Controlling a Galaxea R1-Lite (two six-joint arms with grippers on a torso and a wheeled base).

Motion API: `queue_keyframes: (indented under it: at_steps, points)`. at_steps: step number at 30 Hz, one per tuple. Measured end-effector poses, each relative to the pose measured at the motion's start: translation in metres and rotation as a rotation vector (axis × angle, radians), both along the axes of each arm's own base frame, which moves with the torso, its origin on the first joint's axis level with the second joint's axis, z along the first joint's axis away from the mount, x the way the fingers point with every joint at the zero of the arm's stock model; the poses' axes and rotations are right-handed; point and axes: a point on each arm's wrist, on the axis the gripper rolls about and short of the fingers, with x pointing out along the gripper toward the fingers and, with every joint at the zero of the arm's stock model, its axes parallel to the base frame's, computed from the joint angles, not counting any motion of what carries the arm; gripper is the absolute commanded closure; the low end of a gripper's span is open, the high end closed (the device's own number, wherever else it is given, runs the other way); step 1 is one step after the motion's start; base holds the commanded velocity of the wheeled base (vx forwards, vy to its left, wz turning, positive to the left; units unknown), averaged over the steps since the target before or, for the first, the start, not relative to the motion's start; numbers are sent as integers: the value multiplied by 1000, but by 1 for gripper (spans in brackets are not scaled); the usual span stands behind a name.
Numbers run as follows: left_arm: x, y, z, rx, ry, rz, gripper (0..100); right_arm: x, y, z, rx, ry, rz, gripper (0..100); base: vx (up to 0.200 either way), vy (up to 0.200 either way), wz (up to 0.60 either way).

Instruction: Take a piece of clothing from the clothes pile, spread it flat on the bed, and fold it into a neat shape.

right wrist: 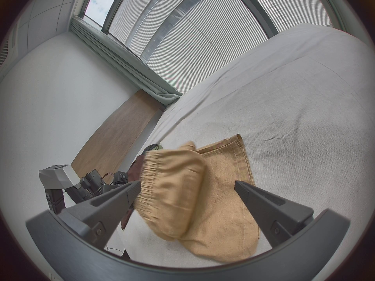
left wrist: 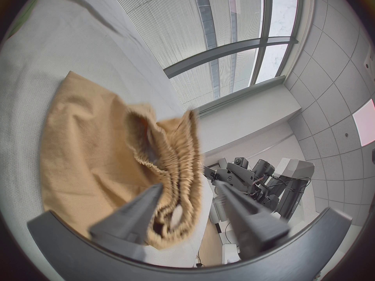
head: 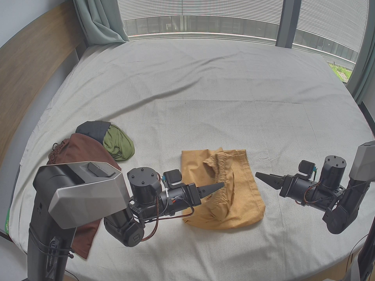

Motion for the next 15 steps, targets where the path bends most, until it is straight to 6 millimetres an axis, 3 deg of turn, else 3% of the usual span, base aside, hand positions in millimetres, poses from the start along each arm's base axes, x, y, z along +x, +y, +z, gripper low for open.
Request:
queue_keyframes:
  at_steps: [8, 15]
  points:
    - [2, -1, 2, -4, -15, 15, 0, 0, 0, 0, 1, 0, -1, 0, 0, 0, 0]
    - [3, 9, 7, 9, -37, 60, 0, -1, 1, -2, -2, 8, 4, 0, 0, 0, 0]
